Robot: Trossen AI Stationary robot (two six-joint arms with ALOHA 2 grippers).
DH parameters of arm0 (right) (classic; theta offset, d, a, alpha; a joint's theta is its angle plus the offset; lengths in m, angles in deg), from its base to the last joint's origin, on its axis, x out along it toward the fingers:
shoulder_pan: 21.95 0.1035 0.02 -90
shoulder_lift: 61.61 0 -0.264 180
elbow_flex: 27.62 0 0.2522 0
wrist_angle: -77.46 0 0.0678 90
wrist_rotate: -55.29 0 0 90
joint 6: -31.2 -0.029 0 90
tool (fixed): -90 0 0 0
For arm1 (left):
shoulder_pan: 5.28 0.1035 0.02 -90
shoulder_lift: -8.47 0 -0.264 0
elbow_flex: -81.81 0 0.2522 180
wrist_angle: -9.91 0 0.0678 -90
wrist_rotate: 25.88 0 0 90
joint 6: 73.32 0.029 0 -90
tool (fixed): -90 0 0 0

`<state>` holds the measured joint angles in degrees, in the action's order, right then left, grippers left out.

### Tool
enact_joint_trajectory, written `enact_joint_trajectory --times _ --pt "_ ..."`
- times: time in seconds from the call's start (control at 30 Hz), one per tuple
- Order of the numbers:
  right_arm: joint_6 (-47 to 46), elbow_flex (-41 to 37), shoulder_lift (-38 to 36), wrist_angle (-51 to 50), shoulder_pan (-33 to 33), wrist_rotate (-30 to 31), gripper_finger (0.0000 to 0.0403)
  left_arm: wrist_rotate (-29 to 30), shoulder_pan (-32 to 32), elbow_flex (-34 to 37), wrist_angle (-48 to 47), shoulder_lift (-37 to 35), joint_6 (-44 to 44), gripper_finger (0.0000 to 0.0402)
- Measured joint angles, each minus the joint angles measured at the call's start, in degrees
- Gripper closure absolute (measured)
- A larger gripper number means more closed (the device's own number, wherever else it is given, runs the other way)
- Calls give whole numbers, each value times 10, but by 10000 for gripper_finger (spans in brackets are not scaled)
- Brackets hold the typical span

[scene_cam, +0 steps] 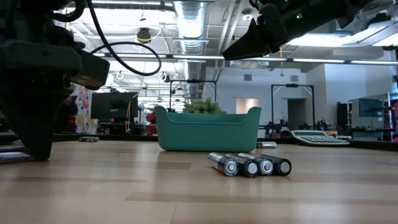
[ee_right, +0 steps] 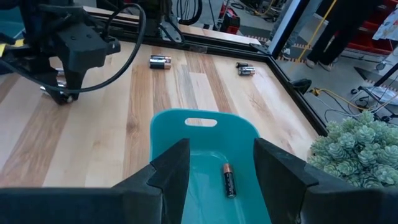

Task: Sort batteries
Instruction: Put the silver battery into the blue bin

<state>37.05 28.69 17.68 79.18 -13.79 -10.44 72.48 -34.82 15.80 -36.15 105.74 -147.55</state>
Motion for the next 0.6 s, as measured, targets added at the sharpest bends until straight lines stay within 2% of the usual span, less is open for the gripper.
enact_joint_trajectory --times 0.33,0.6 --pt "0 0 0 0 0 0 210 0 0 1 -4 1 14 359" --pt "0 0 0 0 0 0 210 -2 0 1 -3 2 20 361"
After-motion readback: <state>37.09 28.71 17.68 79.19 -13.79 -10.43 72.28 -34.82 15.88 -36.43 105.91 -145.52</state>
